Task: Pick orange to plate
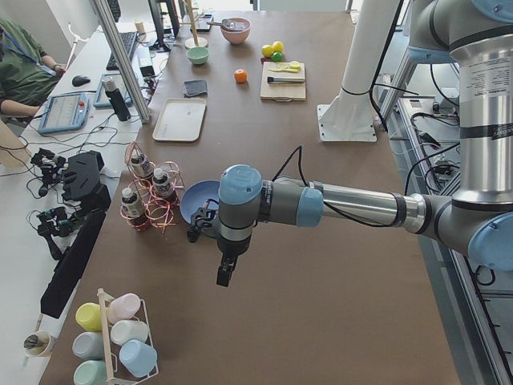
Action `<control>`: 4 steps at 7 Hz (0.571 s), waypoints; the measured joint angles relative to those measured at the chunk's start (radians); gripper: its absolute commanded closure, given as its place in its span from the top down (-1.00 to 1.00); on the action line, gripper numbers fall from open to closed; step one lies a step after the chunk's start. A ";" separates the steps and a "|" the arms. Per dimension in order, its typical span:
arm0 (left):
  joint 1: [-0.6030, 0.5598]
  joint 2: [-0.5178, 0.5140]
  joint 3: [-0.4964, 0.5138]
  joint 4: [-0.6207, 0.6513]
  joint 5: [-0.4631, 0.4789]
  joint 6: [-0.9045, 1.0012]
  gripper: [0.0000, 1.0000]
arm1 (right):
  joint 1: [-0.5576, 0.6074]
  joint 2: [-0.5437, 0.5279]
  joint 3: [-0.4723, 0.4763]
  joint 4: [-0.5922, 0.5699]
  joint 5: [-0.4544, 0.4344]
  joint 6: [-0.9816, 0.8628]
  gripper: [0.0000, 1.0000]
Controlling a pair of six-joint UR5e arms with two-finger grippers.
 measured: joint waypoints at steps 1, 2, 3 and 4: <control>-0.001 -0.001 -0.008 -0.001 -0.001 0.001 0.96 | 0.000 0.001 0.003 0.000 -0.003 0.000 1.00; -0.002 0.001 -0.017 -0.001 -0.002 0.002 0.96 | 0.000 0.003 0.007 0.000 -0.004 0.000 1.00; -0.002 0.006 -0.020 0.000 -0.003 0.002 0.96 | 0.001 0.004 0.010 0.000 -0.005 0.000 1.00; -0.002 0.008 -0.018 0.000 -0.003 0.004 0.96 | 0.001 0.004 0.012 0.000 -0.005 0.000 1.00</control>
